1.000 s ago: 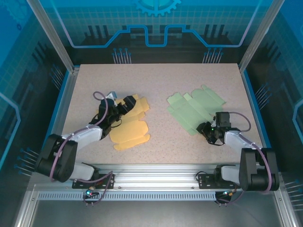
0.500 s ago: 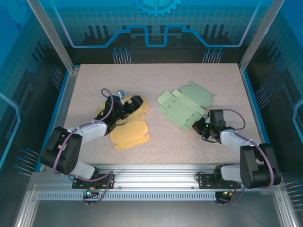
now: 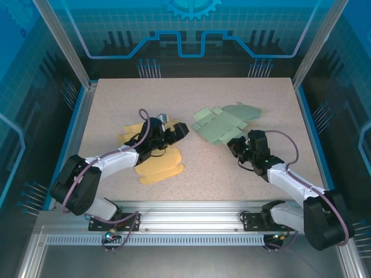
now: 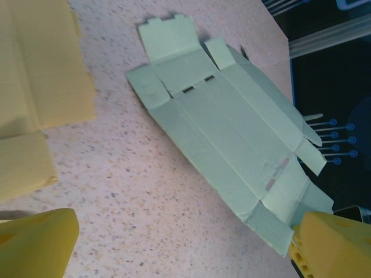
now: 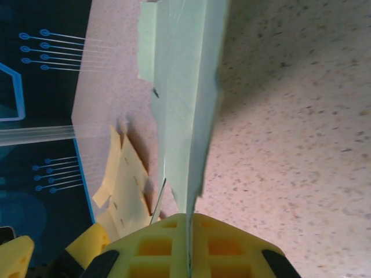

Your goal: Fold the paper box

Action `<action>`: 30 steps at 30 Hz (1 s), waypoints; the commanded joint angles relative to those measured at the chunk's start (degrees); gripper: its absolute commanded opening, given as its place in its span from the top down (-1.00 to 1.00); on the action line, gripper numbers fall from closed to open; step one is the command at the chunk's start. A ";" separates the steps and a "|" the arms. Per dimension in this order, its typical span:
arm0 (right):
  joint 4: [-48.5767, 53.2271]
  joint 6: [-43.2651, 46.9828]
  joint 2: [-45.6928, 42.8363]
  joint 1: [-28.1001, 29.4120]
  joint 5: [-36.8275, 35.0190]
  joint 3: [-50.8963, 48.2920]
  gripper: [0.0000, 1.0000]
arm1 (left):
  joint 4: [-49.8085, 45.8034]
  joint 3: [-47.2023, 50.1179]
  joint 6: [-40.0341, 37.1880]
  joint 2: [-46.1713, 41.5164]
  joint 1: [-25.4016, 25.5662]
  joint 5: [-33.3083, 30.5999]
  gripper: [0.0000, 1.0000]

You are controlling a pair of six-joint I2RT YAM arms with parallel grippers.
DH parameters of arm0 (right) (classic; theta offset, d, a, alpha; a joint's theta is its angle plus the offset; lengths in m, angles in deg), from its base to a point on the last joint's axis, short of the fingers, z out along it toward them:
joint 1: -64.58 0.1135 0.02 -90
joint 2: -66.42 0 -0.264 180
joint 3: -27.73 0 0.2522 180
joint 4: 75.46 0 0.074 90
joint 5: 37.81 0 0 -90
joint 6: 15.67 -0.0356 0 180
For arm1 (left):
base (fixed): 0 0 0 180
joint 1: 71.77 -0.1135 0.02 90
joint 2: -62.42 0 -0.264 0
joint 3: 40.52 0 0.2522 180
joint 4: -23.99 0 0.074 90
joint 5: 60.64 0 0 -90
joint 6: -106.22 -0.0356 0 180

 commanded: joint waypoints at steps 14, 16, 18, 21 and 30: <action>-3.74 -3.11 1.51 6.13 -6.14 3.78 1.00 | 10.43 -7.52 15.33 15.46 3.17 8.84 -0.84; -4.15 -3.29 2.39 6.40 -5.88 3.85 1.00 | 11.70 -8.27 17.09 17.41 3.16 9.85 -0.81; -4.53 -3.33 3.22 6.59 -5.57 4.07 1.00 | 13.40 -8.86 19.41 19.41 3.30 10.89 -0.78; -4.79 -3.14 4.33 6.82 -5.01 4.39 1.00 | 17.69 -9.40 22.60 22.34 3.33 11.93 -0.67; -4.97 -3.37 5.76 7.27 -4.37 3.83 1.00 | 18.00 -12.65 23.23 25.89 3.40 11.96 -0.40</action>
